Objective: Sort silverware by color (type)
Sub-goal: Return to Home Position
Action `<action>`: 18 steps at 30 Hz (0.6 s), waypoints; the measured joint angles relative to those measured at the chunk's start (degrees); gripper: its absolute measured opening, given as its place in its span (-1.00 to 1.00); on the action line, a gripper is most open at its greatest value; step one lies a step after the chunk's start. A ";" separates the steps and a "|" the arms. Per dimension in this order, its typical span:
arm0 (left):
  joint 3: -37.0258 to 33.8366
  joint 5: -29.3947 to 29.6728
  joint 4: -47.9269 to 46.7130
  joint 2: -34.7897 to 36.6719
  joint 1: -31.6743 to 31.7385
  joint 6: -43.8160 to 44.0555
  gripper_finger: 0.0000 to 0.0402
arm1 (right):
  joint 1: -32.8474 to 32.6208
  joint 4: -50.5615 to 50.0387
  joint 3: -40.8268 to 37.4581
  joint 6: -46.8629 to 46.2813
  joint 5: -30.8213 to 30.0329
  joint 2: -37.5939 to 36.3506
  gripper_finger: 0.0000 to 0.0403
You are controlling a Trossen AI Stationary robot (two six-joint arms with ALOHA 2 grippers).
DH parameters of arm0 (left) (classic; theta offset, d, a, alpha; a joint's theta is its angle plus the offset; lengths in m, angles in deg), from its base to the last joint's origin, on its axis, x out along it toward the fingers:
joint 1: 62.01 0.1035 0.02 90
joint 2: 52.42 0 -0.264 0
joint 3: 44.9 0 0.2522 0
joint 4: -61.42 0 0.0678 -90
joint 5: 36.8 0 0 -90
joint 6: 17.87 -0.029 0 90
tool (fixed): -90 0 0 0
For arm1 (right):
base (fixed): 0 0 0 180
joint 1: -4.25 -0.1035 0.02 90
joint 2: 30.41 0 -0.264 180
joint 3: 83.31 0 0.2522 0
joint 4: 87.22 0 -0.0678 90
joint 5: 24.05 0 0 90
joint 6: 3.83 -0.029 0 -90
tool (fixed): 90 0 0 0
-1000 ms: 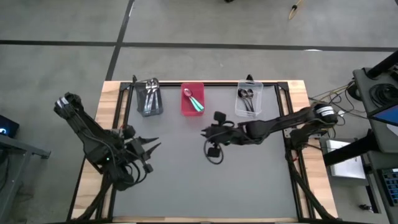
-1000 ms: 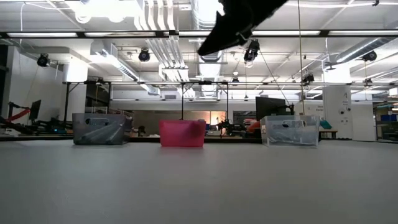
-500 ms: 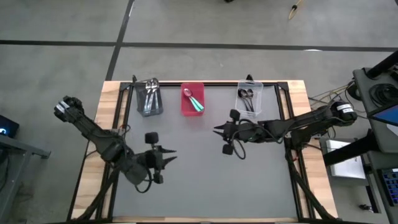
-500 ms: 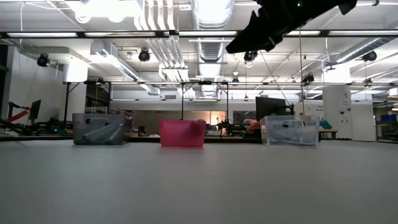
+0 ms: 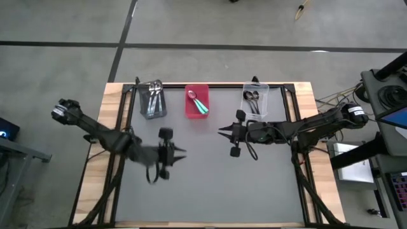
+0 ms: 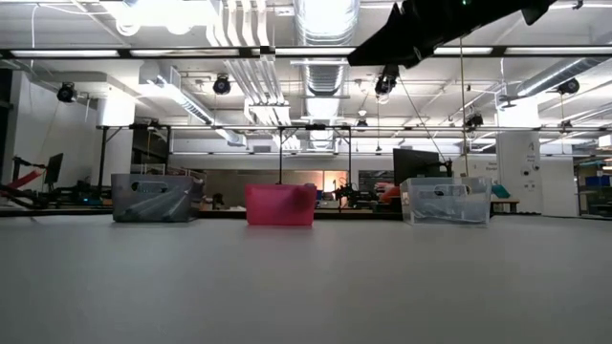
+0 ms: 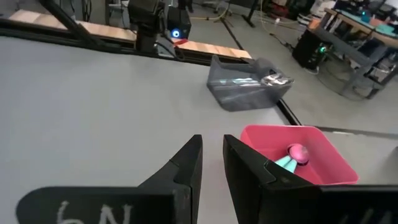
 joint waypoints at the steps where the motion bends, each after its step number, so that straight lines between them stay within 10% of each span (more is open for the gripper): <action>1: -0.84 -1.68 1.73 1.45 1.75 -1.28 -0.62 | 0.09 -0.11 0.00 0.84 -0.01 -0.05 -0.72; 7: -11.65 -17.58 13.94 10.20 12.73 -8.18 -0.62 | 1.68 -0.74 -1.02 3.86 -0.01 -2.53 -0.72; 18: -26.42 -24.38 18.90 28.38 26.38 -7.88 -0.62 | 9.38 2.97 -13.14 1.26 4.65 -14.91 -0.72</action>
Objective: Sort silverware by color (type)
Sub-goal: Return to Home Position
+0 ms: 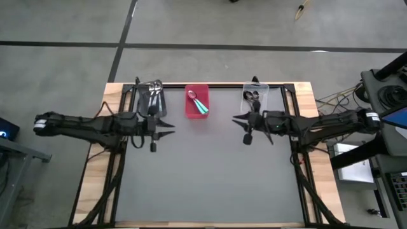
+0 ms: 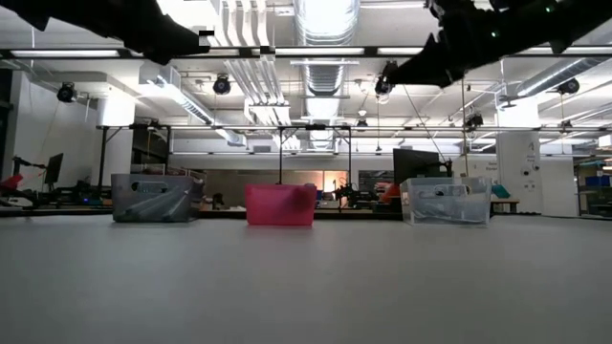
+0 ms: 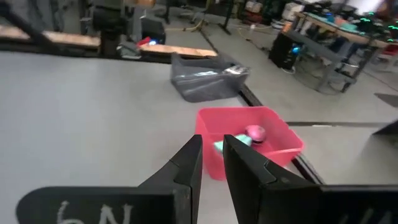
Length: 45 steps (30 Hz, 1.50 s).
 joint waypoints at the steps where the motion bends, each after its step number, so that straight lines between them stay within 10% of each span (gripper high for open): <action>1: -0.44 -0.08 -0.11 1.13 0.58 0.00 -0.62 | 0.67 0.42 -0.95 -0.32 0.04 -1.07 -0.72; 45: -17.85 -0.08 -7.06 36.48 6.72 9.31 -0.62 | 10.54 -2.07 -30.83 -3.91 5.43 -44.45 -0.72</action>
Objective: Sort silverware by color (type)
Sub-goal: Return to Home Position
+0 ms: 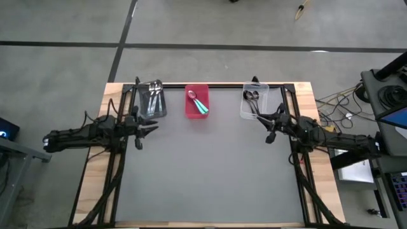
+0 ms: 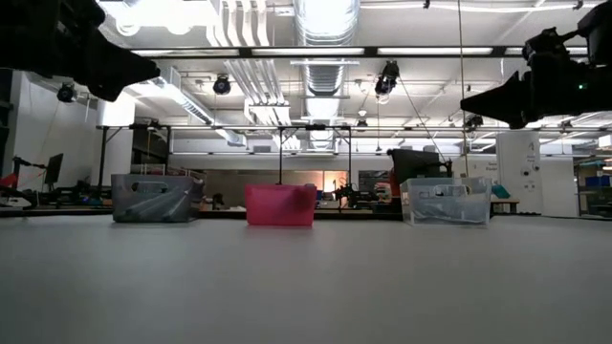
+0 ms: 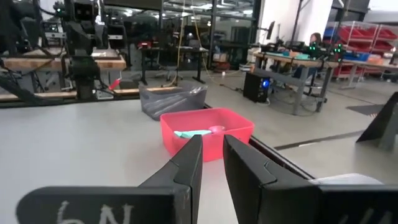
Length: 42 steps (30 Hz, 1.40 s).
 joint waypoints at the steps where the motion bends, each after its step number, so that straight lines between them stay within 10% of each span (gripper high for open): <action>1: -0.42 0.00 -0.05 0.86 0.00 0.18 -0.62 | 0.03 -1.53 -0.02 -0.33 -0.03 -0.76 -0.72; 25: -7.12 1.31 -4.60 5.22 0.22 5.98 -0.62 | -0.01 -10.27 0.02 3.89 0.10 -8.24 -0.72; 42: -7.20 18.43 -4.96 1.65 0.22 13.25 -0.62 | -0.04 -9.91 0.00 -4.77 -4.29 -7.03 -0.72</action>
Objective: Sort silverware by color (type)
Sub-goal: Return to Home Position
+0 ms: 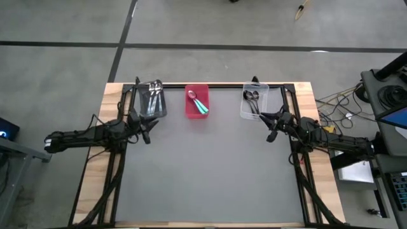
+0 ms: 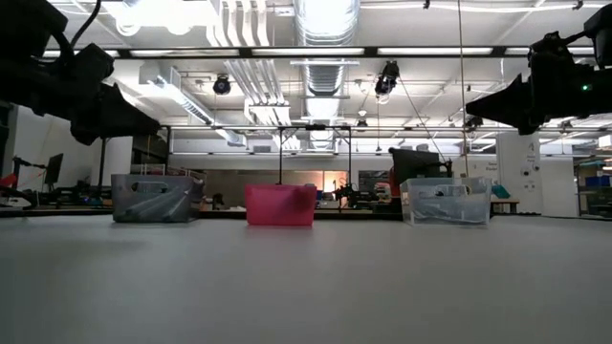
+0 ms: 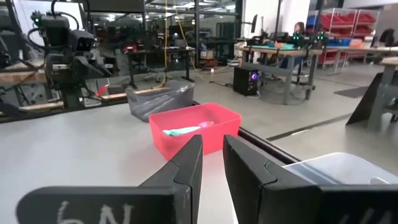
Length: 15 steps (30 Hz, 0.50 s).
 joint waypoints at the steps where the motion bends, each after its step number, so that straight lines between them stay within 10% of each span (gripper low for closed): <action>1: 0.00 0.04 0.02 -0.26 0.00 1.92 -0.62 | 0.00 0.00 0.00 -0.38 0.00 0.03 -0.72; 15: 0.10 0.10 0.09 -3.25 0.00 4.28 -0.62 | 0.00 -0.04 0.00 -0.48 0.00 0.03 -0.72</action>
